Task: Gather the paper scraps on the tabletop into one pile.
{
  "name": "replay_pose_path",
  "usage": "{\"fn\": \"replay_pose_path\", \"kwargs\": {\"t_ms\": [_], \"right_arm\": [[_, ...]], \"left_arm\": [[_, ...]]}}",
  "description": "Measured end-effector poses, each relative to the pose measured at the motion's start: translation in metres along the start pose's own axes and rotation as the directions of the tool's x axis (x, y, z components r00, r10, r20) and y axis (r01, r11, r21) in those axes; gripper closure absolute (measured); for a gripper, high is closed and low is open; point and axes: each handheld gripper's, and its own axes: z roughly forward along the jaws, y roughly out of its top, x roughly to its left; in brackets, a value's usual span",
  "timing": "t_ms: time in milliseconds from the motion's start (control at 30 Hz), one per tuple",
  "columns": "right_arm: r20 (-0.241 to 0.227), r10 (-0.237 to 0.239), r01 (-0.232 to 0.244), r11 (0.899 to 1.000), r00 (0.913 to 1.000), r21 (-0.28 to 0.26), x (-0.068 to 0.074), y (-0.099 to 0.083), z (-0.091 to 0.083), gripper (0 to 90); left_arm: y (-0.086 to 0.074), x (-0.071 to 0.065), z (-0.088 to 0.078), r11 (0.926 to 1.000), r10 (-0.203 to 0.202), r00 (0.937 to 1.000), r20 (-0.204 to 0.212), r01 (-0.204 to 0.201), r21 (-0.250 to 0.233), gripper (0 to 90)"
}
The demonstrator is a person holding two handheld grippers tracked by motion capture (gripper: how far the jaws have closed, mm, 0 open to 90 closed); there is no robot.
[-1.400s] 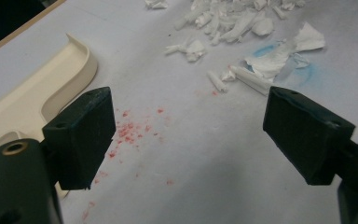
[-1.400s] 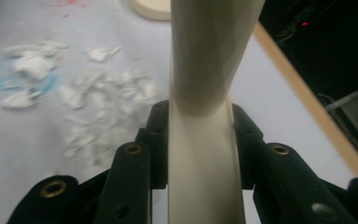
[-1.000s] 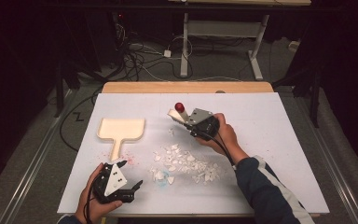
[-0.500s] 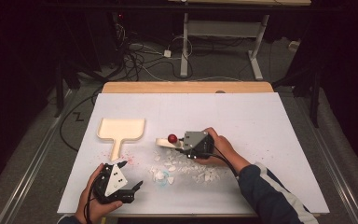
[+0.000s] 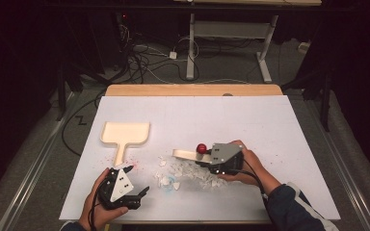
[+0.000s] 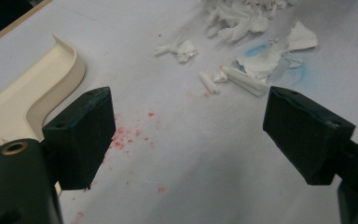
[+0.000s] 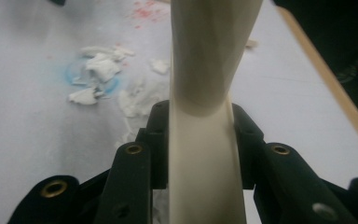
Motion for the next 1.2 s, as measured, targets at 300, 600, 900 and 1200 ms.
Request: {"fn": "replay_pose_path", "kwargs": {"t_ms": [300, 600, 900, 1200], "right_arm": [[0.149, 0.203, -0.208, 0.978, 0.9677, 0.017, -0.01, -0.019, -0.065, 67.7], [0.233, 0.291, -0.324, 0.938, 0.9279, 0.119, 0.003, -0.053, -0.097, 67.7], [0.264, 0.386, -0.432, 0.89, 0.8841, 0.145, 0.01, -0.08, -0.114, 67.7], [0.451, 0.44, -0.539, 0.835, 0.7762, 0.113, 0.002, -0.098, -0.141, 67.6]], "left_arm": [[0.0, -0.001, -0.002, 0.9999, 0.015, 0.9999, -0.002, -0.015, -0.001, 16.2], [0.001, -0.003, -0.001, 0.9996, 0.03, 0.9996, 0.004, -0.03, 0.005, 16.2], [0.003, -0.004, 0.001, 0.9993, 0.035, 0.9994, 0.006, -0.036, 0.009, 16.2], [0.002, -0.004, 0.001, 0.9992, 0.037, 0.9993, 0.004, -0.037, 0.013, 16.2]]}}
